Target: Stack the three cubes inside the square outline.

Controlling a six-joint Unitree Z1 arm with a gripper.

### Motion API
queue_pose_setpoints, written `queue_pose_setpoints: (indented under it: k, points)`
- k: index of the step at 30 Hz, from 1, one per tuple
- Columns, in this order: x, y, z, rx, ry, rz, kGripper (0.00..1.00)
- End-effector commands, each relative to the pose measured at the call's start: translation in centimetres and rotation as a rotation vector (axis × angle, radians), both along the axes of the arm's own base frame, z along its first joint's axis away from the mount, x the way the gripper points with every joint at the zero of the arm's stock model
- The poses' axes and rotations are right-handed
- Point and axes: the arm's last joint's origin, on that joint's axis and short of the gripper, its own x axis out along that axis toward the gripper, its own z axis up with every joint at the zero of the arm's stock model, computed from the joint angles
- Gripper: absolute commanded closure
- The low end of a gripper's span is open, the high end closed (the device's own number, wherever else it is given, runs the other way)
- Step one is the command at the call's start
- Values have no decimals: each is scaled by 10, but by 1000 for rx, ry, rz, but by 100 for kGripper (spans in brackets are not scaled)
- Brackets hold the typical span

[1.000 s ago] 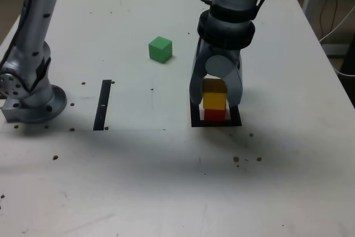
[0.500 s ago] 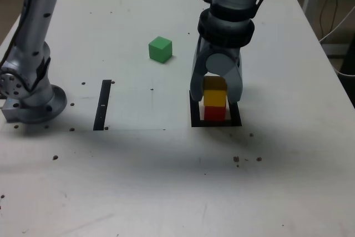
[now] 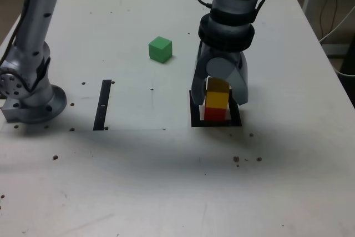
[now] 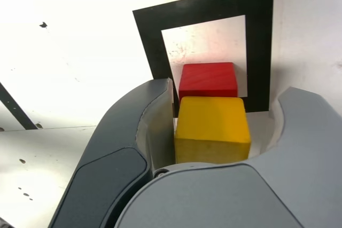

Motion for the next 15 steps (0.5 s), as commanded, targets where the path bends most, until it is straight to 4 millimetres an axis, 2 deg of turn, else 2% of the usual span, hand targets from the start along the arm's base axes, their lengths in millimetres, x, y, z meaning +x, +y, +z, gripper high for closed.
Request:
queue_pose_setpoints:
  k: [1, 9, 15]
  points:
    - [-2, 2, 3, 7, -6, 3, 4]
    - [-18, 8, 26, 70, -25, 19, 1]
    - [-33, 20, 47, 104, -32, 42, 1]
